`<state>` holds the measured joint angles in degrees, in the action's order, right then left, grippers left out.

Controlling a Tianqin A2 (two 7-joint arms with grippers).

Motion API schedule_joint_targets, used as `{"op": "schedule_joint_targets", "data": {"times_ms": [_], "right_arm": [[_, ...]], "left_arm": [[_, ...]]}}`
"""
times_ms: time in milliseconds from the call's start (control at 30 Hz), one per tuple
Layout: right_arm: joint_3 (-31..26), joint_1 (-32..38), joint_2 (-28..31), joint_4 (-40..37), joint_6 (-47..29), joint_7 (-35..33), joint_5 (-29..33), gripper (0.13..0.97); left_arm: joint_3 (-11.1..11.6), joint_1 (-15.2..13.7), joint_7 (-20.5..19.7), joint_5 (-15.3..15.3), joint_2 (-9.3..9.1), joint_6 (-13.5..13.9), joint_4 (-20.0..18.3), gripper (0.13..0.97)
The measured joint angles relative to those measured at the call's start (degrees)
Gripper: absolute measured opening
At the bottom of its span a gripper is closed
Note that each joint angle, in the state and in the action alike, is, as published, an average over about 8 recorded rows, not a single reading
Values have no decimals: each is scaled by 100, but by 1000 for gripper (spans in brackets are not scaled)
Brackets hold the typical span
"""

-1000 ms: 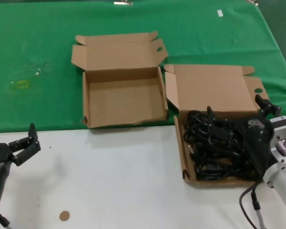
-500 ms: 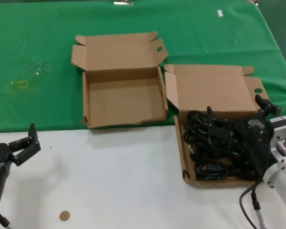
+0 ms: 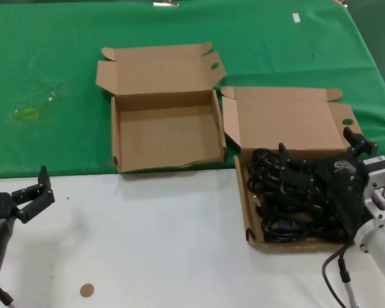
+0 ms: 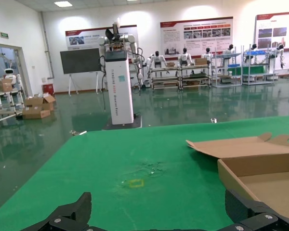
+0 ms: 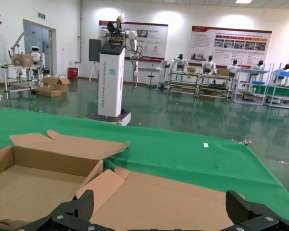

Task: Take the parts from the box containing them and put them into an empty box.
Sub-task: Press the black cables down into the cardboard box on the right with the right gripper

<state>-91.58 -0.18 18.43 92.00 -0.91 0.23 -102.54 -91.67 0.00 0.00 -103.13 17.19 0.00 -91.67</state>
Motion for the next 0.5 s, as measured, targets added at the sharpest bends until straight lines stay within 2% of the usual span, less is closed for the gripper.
{"op": "schedule_joint_targets", "data": {"times_ms": [500], "right_arm": [[0, 0, 0, 0, 0, 0, 0, 966]], "left_arm": [[0, 0, 0, 0, 0, 0, 0, 966]]}}
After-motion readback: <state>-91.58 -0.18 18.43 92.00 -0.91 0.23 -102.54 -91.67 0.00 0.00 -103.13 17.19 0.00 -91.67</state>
